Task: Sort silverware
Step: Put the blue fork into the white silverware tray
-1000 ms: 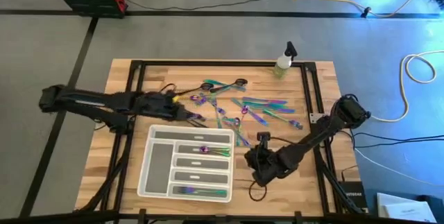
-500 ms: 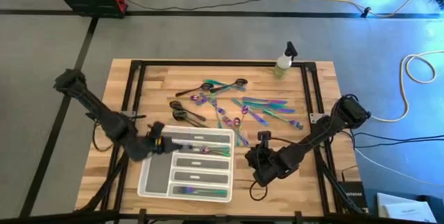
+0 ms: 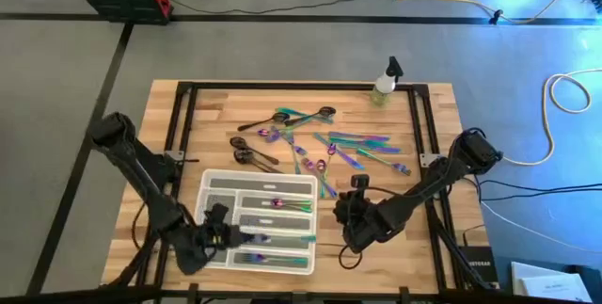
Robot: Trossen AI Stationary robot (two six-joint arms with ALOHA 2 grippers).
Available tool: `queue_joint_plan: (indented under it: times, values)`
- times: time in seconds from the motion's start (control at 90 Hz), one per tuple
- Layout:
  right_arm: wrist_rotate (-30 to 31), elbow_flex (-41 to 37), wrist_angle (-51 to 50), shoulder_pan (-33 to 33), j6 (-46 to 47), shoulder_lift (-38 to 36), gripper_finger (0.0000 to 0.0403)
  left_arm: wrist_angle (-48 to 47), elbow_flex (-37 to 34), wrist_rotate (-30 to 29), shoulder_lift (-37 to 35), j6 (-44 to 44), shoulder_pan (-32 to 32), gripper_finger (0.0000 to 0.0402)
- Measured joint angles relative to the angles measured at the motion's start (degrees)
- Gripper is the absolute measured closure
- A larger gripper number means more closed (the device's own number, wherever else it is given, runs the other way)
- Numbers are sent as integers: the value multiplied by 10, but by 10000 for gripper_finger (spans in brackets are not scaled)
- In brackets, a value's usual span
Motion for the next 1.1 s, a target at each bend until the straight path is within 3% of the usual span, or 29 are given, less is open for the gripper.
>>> queue_joint_plan:
  times: [0.189,0.433,0.856,1.1]
  values:
    - [19,0,-26,0,1,0,398,-49,76,0,65,-26,-9,401]
    - [1,0,-23,1,23,0,398,-112,133,5,124,-97,-33,401]
    - [-23,0,56,2,29,0,398,-124,139,51,140,-104,-30,402]
    - [-28,0,51,2,34,0,398,-140,139,76,140,-101,-27,402]
